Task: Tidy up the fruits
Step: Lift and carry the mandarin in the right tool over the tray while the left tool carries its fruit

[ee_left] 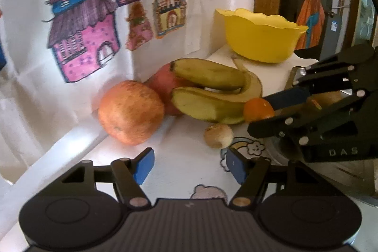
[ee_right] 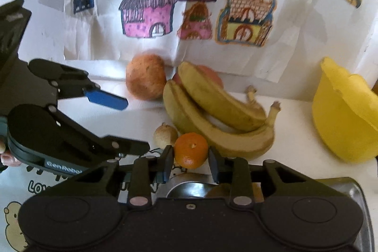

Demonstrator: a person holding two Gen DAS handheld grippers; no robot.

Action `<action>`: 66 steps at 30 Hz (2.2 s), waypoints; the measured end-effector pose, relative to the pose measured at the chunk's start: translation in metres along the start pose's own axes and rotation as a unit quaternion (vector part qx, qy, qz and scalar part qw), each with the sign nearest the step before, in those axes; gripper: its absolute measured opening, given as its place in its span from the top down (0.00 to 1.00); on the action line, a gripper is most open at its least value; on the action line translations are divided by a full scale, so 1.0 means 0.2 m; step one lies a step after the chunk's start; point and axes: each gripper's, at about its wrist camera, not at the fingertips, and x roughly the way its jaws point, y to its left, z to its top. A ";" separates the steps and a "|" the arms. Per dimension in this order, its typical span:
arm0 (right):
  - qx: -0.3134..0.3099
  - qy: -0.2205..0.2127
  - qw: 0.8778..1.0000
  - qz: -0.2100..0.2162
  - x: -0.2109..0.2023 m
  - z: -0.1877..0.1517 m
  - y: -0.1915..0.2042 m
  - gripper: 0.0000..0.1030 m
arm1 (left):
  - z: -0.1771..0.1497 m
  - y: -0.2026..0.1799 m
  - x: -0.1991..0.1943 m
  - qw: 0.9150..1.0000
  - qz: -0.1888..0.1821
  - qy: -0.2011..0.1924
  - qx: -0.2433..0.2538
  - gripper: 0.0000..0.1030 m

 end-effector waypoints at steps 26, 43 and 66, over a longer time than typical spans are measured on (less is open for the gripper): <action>0.075 0.013 0.997 -0.010 0.03 0.00 -0.08 0.66 | 0.03 -0.10 0.07 0.999 -0.026 -0.012 0.041 0.69; 0.085 0.000 0.995 -0.049 -0.03 -0.02 0.09 0.67 | -0.06 0.00 -0.06 0.999 -0.014 -0.007 0.031 0.70; 0.155 0.002 0.982 -0.109 -0.12 -0.04 0.37 0.67 | -0.17 0.20 -0.26 0.999 -0.030 -0.002 0.025 0.70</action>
